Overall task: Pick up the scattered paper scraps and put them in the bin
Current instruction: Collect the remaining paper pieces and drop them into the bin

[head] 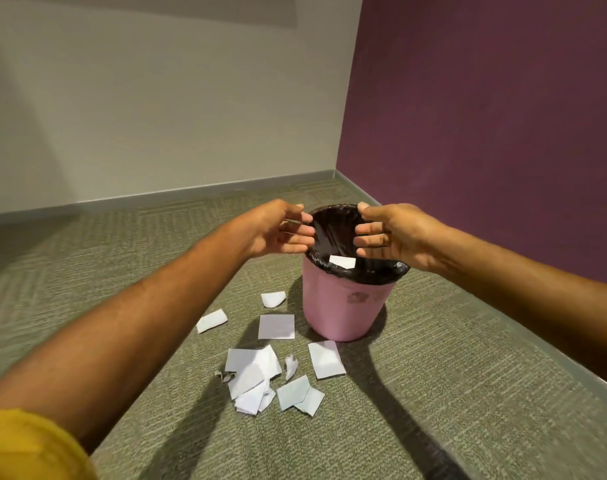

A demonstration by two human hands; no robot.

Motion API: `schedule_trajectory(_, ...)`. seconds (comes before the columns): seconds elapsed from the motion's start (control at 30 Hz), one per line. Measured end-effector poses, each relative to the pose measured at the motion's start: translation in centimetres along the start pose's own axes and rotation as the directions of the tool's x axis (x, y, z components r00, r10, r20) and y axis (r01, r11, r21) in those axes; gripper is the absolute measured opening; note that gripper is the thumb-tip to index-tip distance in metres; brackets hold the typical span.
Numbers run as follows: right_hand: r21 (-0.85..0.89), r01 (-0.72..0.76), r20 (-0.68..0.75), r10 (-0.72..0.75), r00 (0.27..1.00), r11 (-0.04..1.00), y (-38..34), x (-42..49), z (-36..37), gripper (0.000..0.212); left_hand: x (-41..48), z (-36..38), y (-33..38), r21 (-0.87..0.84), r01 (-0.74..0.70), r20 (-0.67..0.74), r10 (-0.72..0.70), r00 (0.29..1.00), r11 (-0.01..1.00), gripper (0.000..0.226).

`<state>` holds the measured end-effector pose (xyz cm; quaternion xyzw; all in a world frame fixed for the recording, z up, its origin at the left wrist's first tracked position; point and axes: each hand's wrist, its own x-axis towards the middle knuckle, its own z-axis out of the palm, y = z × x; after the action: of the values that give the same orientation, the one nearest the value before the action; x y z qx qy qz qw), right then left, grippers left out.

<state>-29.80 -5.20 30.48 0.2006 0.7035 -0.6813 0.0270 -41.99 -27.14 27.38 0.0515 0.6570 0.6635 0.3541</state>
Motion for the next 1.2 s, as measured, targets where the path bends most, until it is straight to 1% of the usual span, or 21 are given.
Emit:
schedule_trajectory(0.13, -0.038, 0.013, 0.091, -0.009, 0.996, 0.999, 1.0, -0.8, 2.8, 0.032, -0.8, -5.5, -2.0, 0.14, 0.053, -0.074, -0.043, 0.996, 0.989, 0.026)
schedule_trajectory(0.23, -0.06, 0.017, 0.171, -0.007, 0.985, 0.998, 2.8, -1.6, 4.7, 0.028, -1.1, -10.0, -4.6, 0.254, 0.14, -0.158, -0.102, 0.982, 0.957, 0.022)
schedule_trajectory(0.3, -0.06, 0.008, 0.217, 0.005, 0.976, 0.998, 4.5, -1.9, 6.0, 0.029, -1.4, -13.2, -7.0, 0.374, 0.209, -0.206, -0.139, 0.969, 0.903, 0.023)
schedule_trajectory(0.4, -0.06, -0.034, 0.256, 0.048, 0.966, 0.998, 7.2, -2.2, 7.7, 0.026, -2.8, -17.5, -10.6, 0.55, 0.302, -0.272, -0.175, 0.946, 0.778, 0.025)
schedule_trajectory(0.47, -0.041, -0.081, 0.276, 0.089, 0.957, 0.996, 9.0, -2.1, 8.6, 0.02, -3.9, -19.8, -13.4, 0.598, 0.345, -0.313, -0.186, 0.932, 0.724, 0.024)
schedule_trajectory(0.57, -0.027, -0.149, 0.258, 0.15, 0.954, 0.989, 12.3, -1.4, 9.7, 0.016, -5.1, -21.1, -18.1, 0.642, 0.386, -0.347, -0.198, 0.917, 0.663, 0.02)
schedule_trajectory(0.63, -0.027, -0.182, 0.235, 0.183, 0.954, 0.983, 14.9, -0.9, 10.3, 0.017, -5.5, -19.8, -20.7, 0.7, 0.358, -0.316, -0.181, 0.931, 0.618, 0.009)
schedule_trajectory(0.7, -0.033, -0.223, 0.199, 0.225, 0.954, 0.974, 17.6, -0.4, 10.6, 0.015, -5.3, -17.6, -22.7, 0.767, 0.246, -0.208, -0.133, 0.969, 0.593, 0.008)
schedule_trajectory(0.77, -0.075, -0.243, 0.151, 0.252, 0.956, 0.967, 20.3, -0.3, 10.6, 0.01, -4.6, -15.2, -24.4, 0.836, 0.09, -0.067, -0.062, 0.996, 0.541, 0.016)
schedule_trajectory(0.8, -0.125, -0.231, 0.124, 0.246, 0.961, 0.965, 21.6, -0.2, 10.5, 0.007, -4.2, -14.2, -25.3, 0.862, 0.024, -0.007, -0.035, 0.999, 0.506, 0.022)
schedule_trajectory(0.87, -0.284, -0.15, 0.077, 0.178, 0.981, 0.947, 24.1, 0.0, 10.2, 0.009, -3.4, -12.8, -26.6, 0.892, -0.064, 0.07, 0.003, 0.998, 0.447, 0.04)
schedule_trajectory(0.9, -0.392, -0.08, 0.067, 0.115, 0.991, 0.916, 25.4, 0.2, 10.0, 0.012, -2.9, -12.3, -27.4, 0.902, -0.092, 0.089, 0.026, 0.996, 0.423, 0.052)
schedule_trajectory(0.93, -0.518, -0.001, 0.077, 0.048, 0.996, 0.856, 26.4, 0.3, 9.8, 0.017, -2.5, -11.8, -28.1, 0.91, -0.104, 0.095, 0.043, 0.995, 0.401, 0.063)
schedule_trajectory(1.0, -0.748, 0.129, 0.146, -0.028, 0.989, 0.65, 28.1, 0.4, 9.6, 0.031, -2.0, -10.7, -29.1, 0.924, -0.097, 0.083, 0.054, 0.995, 0.369, 0.081)
schedule_trajectory(1.03, -0.808, 0.175, 0.188, -0.034, 0.982, 0.562, 28.8, 0.3, 9.7, 0.039, -1.7, -10.2, -29.4, 0.935, -0.079, 0.066, 0.049, 0.997, 0.347, 0.085)
schedule_trajectory(1.07, -0.836, 0.21, 0.224, -0.034, 0.974, 0.507, 29.4, 0.1, 9.8, 0.048, -1.6, -9.7, -29.7, 0.947, -0.065, 0.05, 0.056, 0.997, 0.314, 0.088)
schedule_trajectory(1.13, -0.873, 0.256, 0.264, -0.038, 0.964, 0.415, 30.7, -0.3, 10.3, 0.061, -1.5, -8.9, -30.0, 0.971, -0.05, 0.03, 0.09, 0.996, 0.234, 0.083)
schedule_trajectory(1.2, -0.909, 0.283, 0.282, -0.051, 0.958, 0.307, 31.8, -0.7, 10.7, 0.067, -1.5, -8.8, -30.3, 0.972, -0.049, 0.023, 0.114, 0.993, 0.23, 0.075)
